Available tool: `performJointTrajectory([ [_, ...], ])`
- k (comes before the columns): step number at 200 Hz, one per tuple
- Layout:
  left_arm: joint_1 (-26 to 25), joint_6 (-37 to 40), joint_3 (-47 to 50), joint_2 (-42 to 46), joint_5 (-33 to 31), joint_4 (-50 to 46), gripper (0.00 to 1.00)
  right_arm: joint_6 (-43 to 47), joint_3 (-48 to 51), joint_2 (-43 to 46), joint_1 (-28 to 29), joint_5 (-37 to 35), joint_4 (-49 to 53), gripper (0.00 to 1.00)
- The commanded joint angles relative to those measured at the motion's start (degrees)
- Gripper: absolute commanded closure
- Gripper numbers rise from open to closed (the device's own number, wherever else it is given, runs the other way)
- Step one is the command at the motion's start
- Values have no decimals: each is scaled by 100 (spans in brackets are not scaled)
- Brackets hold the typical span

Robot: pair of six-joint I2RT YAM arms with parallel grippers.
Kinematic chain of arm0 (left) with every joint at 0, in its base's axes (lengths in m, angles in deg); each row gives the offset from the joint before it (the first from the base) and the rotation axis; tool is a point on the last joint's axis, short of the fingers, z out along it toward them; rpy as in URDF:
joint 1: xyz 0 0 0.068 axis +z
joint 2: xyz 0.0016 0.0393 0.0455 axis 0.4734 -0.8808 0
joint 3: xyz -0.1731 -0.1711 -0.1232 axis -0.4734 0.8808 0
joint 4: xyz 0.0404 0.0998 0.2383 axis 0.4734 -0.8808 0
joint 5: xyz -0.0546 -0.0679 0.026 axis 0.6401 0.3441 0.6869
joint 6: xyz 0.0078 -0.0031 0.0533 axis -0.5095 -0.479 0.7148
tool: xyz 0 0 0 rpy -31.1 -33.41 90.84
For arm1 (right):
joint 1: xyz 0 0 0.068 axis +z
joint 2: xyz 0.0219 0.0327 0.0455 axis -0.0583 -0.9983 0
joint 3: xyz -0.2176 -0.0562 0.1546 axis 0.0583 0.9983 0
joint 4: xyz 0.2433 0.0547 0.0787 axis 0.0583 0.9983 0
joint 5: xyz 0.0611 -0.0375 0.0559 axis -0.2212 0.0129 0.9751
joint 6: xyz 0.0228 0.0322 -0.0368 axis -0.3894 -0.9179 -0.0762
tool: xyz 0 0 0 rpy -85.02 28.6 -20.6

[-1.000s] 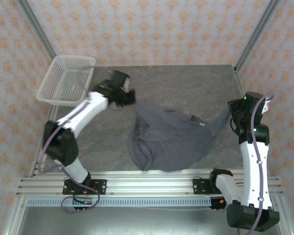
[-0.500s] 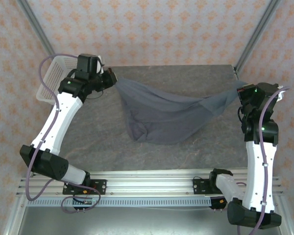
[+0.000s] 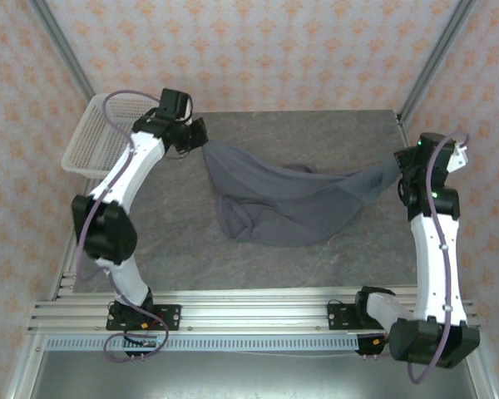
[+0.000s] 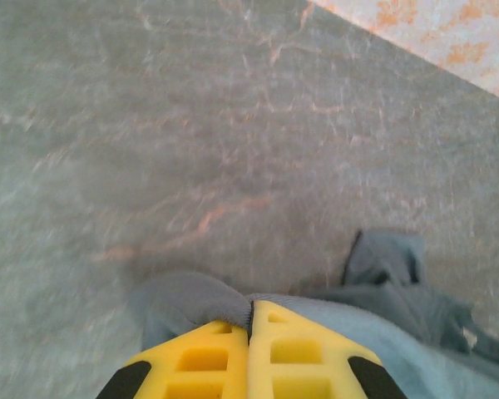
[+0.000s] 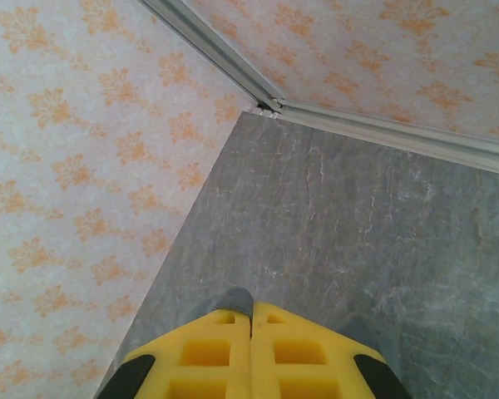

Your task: Fold the inside-out t-shirt

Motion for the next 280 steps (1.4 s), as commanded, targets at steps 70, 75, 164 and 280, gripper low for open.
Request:
performJointTrajectory([
  [70, 204, -15, -4477, -3519, -111, 19, 49, -135, -283, -1887, -35, 621, -1358, 100],
  [75, 204, 30, -4605, -3513, -96, -137, 48, -115, -342, -1934, -35, 668, -1321, 100],
  [164, -442, -223, 1844, 399, 234, 946, 51, -105, 86, -1526, -35, 1018, -1289, 100],
  [280, -1088, -4351, 3171, 145, -455, 2823, 56, 28, 218, -1088, -28, 879, -1011, 100],
])
